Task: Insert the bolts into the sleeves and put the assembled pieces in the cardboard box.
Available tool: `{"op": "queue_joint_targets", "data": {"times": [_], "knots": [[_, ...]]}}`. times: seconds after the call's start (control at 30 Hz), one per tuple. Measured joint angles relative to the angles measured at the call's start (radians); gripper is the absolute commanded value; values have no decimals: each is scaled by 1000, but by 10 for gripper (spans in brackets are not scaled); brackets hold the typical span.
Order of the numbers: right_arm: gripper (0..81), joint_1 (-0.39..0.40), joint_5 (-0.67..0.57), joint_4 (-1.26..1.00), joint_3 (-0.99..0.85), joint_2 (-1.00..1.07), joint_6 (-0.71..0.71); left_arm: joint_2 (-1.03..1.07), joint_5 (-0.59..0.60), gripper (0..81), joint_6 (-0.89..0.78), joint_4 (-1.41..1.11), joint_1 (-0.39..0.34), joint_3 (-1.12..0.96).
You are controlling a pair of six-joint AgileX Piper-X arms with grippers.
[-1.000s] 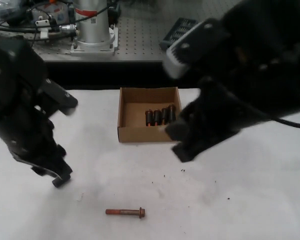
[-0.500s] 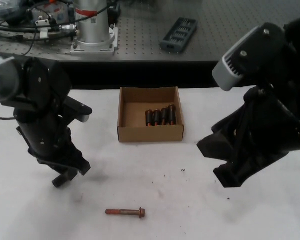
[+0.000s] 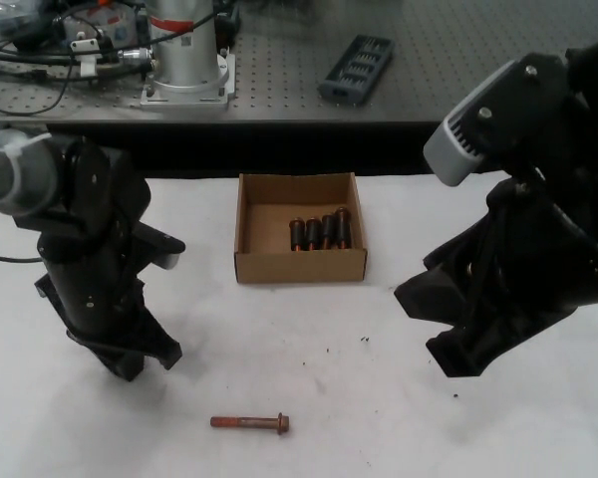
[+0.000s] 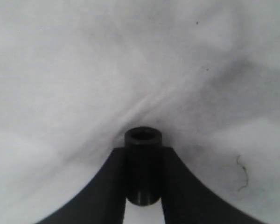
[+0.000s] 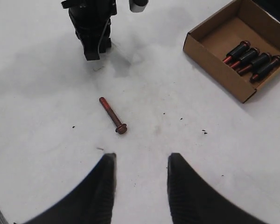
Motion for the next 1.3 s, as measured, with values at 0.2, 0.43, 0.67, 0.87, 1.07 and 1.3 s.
{"op": "queue_joint_targets", "data": {"times": [0.2, 0.43, 0.67, 0.87, 1.07, 1.3], "knots": [[277, 0, 86, 0, 0, 0, 0, 0, 94, 1, -86, 68, -23, -55], [277, -26, 270, 0, 0, 0, 0, -61, 181, 0, -191, 47, -141, -80], [277, -112, 328, 0, 0, 0, 0, -73, 266, 0, -298, -53, -299, -86], [277, -175, 331, 0, 0, 0, 0, -73, 269, 0, -290, -99, -413, -86], [277, -181, 318, 0, 0, 0, 0, -46, 314, 13, -179, -101, -418, -86], [277, -181, 296, 0, 0, 0, 0, -11, 453, 507, -36, -93, -418, -86]]}}
